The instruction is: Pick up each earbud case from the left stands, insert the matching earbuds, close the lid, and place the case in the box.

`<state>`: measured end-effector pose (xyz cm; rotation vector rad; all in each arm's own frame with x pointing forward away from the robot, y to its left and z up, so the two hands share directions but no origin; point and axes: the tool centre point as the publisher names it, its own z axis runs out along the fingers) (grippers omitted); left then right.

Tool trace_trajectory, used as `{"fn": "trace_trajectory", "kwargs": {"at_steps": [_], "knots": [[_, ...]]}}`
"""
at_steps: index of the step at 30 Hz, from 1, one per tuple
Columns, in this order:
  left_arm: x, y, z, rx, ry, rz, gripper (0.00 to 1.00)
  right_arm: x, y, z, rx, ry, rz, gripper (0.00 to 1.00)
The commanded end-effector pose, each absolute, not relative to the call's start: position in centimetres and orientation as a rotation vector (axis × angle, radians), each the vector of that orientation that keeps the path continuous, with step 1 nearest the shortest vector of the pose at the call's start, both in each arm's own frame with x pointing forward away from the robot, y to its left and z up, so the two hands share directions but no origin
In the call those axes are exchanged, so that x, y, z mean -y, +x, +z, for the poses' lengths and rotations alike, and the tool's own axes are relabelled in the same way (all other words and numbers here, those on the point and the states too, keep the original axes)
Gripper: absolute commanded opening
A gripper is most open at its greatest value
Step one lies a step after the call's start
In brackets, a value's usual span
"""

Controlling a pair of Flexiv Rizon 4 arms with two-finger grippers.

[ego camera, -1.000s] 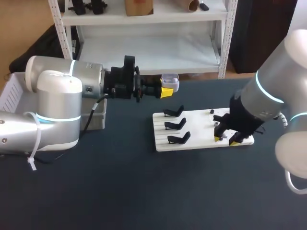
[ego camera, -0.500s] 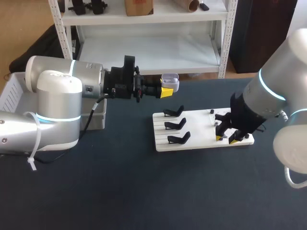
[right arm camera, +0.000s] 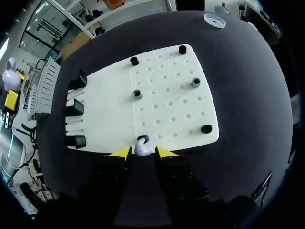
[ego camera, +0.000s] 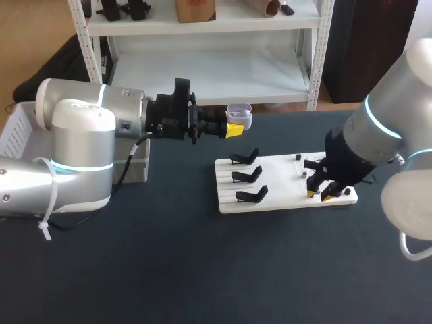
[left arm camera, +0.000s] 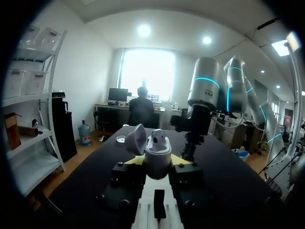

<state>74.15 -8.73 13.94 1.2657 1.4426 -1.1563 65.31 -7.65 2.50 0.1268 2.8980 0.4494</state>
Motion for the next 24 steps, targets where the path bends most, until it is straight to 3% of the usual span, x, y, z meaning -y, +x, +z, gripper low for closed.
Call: {"fn": "trace_trajectory", "kwargs": {"at_steps": [1, 11, 15, 24], "knots": [[8.8, 74.1, 13.9, -1.442, 1.263, -1.154, 0.00, 7.6, 65.4, 2.5, -2.901, 0.125, 0.446, 0.30], [8.8, 74.1, 13.9, -1.442, 1.263, -1.154, 0.00, 7.2, 65.6, 2.3, -2.904, 0.116, 0.441, 0.20], [8.8, 74.1, 13.9, -1.442, 1.263, -1.154, 0.00, 7.1, 65.6, 2.2, -2.907, 0.116, 0.436, 0.00], [8.8, 74.1, 13.9, -1.442, 1.263, -1.154, 0.00, 6.9, 64.9, 5.1, -2.966, 0.097, 0.334, 0.00]]}}
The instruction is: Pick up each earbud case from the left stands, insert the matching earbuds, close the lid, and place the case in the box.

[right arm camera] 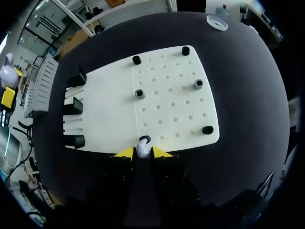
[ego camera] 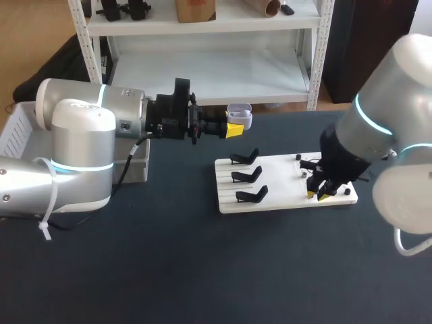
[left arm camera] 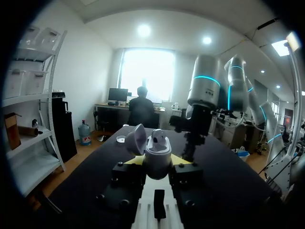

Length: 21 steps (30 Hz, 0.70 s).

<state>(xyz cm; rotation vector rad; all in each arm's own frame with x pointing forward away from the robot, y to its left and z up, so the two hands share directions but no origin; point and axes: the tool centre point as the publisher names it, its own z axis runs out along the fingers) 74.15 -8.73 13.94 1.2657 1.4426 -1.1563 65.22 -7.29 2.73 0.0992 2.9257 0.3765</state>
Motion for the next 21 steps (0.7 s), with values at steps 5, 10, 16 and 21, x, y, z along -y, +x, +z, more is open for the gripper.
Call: {"fn": "trace_trajectory", "kwargs": {"at_steps": [5, 10, 16, 21], "knots": [[8.8, 74.1, 13.9, -1.442, 1.263, -1.154, 0.00, 6.3, 64.0, 8.8, -3.030, 0.039, 0.331, 0.00], [8.8, 74.1, 13.9, -1.442, 1.263, -1.154, 0.00, 4.8, 63.1, 12.6, -3.071, -0.141, 0.366, 0.00], [8.8, 74.1, 13.9, -1.442, 1.263, -1.154, 0.00, 1.6, 62.4, 17.2, -3.079, -0.465, 0.367, 0.00], [8.8, 74.1, 13.9, -1.442, 1.263, -1.154, 0.00, -0.7, 62.9, 19.7, -3.063, -0.647, 0.375, 0.00]]}}
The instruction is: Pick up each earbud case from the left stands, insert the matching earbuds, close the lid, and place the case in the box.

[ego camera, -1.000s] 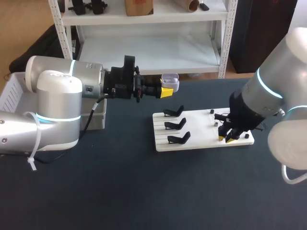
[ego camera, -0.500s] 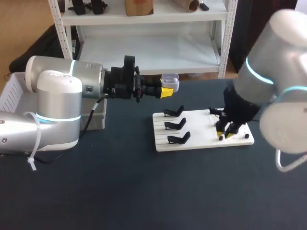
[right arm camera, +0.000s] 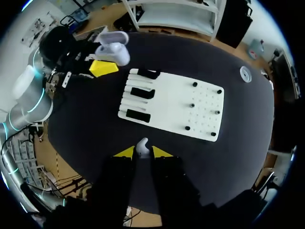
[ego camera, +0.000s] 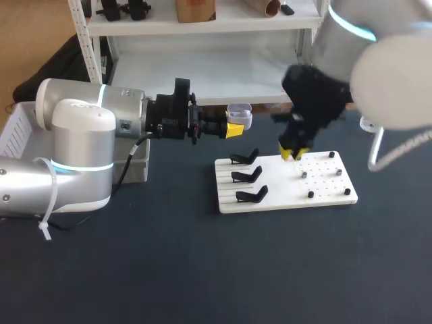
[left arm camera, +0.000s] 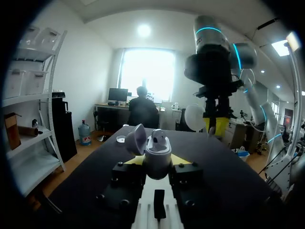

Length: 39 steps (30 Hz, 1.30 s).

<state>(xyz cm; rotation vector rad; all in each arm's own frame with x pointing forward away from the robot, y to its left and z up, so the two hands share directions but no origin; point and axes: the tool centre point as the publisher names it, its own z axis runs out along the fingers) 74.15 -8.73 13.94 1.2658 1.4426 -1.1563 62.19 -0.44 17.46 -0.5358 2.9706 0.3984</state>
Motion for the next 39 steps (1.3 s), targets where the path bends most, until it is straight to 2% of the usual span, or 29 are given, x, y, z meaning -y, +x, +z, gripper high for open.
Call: {"fn": "trace_trajectory", "kwargs": {"at_steps": [1, 13, 39], "knots": [[8.8, 74.1, 13.9, -1.442, 1.263, -1.154, 0.00, -1.1, 63.2, 20.1, -3.047, -0.674, 0.358, 0.00], [8.8, 74.1, 13.9, -1.442, 1.263, -1.154, 0.00, -6.1, 68.4, 22.7, -2.865, -0.756, 0.408, 0.00], [8.8, 74.1, 13.9, -1.442, 1.263, -1.154, 0.00, -7.5, 72.9, 19.9, -2.831, -0.785, 0.293, 0.00]]}}
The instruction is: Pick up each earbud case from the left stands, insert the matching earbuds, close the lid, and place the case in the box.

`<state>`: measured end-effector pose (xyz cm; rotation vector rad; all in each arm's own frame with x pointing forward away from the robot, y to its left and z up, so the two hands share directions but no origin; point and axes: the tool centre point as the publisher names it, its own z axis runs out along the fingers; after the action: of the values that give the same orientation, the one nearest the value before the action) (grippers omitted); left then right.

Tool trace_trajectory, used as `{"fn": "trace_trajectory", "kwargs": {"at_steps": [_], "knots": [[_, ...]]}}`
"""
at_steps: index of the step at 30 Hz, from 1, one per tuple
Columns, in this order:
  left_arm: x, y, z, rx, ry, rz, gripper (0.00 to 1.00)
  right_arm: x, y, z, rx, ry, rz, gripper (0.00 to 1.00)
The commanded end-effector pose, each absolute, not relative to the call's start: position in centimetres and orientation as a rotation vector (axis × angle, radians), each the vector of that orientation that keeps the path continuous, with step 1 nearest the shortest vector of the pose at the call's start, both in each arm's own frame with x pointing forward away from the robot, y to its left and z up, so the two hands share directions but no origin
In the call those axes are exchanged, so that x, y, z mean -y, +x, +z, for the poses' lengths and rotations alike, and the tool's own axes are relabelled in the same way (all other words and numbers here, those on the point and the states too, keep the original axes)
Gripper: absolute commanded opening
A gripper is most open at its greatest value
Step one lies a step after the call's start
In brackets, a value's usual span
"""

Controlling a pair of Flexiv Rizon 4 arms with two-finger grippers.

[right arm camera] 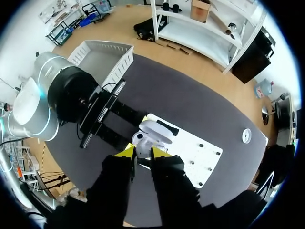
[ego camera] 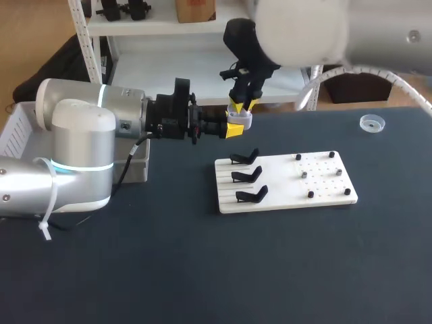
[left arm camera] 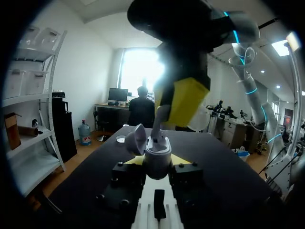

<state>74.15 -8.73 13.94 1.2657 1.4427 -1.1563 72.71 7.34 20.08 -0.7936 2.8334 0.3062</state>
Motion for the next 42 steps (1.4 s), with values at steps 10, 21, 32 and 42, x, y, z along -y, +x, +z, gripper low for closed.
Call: {"fn": "trace_trajectory", "kwargs": {"at_steps": [10, 21, 32, 42], "knots": [[8.8, 74.1, 13.9, -1.442, 1.263, -1.154, 0.00, -7.6, 72.9, 19.6, -2.840, -0.779, 0.284, 0.00], [8.8, 74.1, 13.9, -1.442, 1.263, -1.154, 0.00, -7.9, 72.5, 19.3, -2.850, -0.786, 0.284, 0.00], [8.8, 74.1, 13.9, -1.442, 1.263, -1.154, 0.00, -8.3, 72.5, 19.0, -2.859, -0.799, 0.274, 0.00], [8.8, 74.1, 13.9, -1.442, 1.263, -1.154, 0.00, -8.6, 72.7, 18.4, -2.868, -0.820, 0.237, 0.00]]}}
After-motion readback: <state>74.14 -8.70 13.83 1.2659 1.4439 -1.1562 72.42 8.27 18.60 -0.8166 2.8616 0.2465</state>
